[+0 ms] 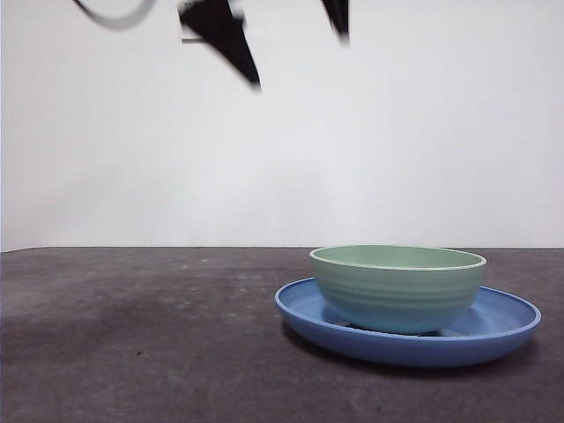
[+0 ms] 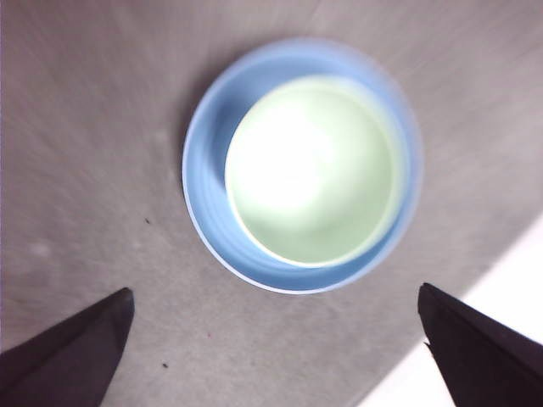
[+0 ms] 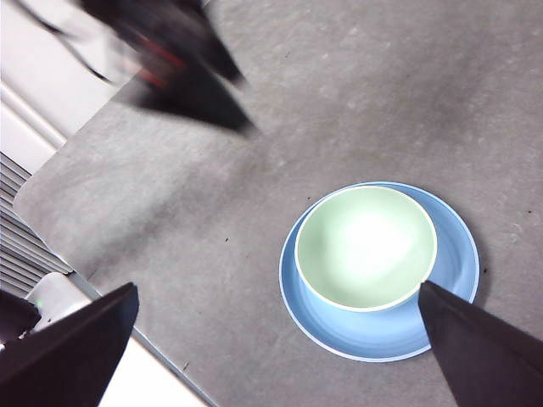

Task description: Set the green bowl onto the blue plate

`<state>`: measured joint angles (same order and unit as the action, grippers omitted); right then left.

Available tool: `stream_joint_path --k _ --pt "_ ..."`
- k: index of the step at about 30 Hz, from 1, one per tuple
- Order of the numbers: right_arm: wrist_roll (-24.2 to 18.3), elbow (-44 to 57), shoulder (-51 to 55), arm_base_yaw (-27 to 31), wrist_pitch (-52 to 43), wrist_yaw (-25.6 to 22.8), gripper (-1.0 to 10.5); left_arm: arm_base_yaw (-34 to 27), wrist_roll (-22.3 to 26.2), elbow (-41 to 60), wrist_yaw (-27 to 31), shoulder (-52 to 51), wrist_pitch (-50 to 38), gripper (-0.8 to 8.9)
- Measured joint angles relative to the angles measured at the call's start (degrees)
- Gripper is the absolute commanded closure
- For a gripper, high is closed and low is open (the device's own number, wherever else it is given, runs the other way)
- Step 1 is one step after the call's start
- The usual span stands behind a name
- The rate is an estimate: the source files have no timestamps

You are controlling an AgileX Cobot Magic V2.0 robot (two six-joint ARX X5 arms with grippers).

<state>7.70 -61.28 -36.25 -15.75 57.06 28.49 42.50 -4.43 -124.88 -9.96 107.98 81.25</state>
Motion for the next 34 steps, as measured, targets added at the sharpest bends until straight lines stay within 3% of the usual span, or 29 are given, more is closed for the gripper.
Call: stream_joint_path --k 8,15,24,30,34 --pt "0.0 0.0 0.0 0.0 0.04 0.0 3.5 0.0 2.89 7.93 0.0 -17.03 -0.52 2.15" --pt "0.0 0.0 0.0 0.0 0.35 0.0 3.5 0.0 3.93 35.15 0.0 -38.42 -18.08 2.16" --pt "0.0 0.0 0.0 0.0 0.42 0.0 3.5 0.0 3.63 63.82 0.0 -66.55 -26.21 2.16" --pt "0.0 0.0 0.0 0.0 1.53 0.0 3.5 -0.02 2.32 68.72 -0.02 -80.87 -26.14 2.16" --pt "0.0 0.0 0.0 0.0 2.19 -0.02 3.5 -0.04 2.32 68.7 -0.02 -84.04 -26.82 2.15"
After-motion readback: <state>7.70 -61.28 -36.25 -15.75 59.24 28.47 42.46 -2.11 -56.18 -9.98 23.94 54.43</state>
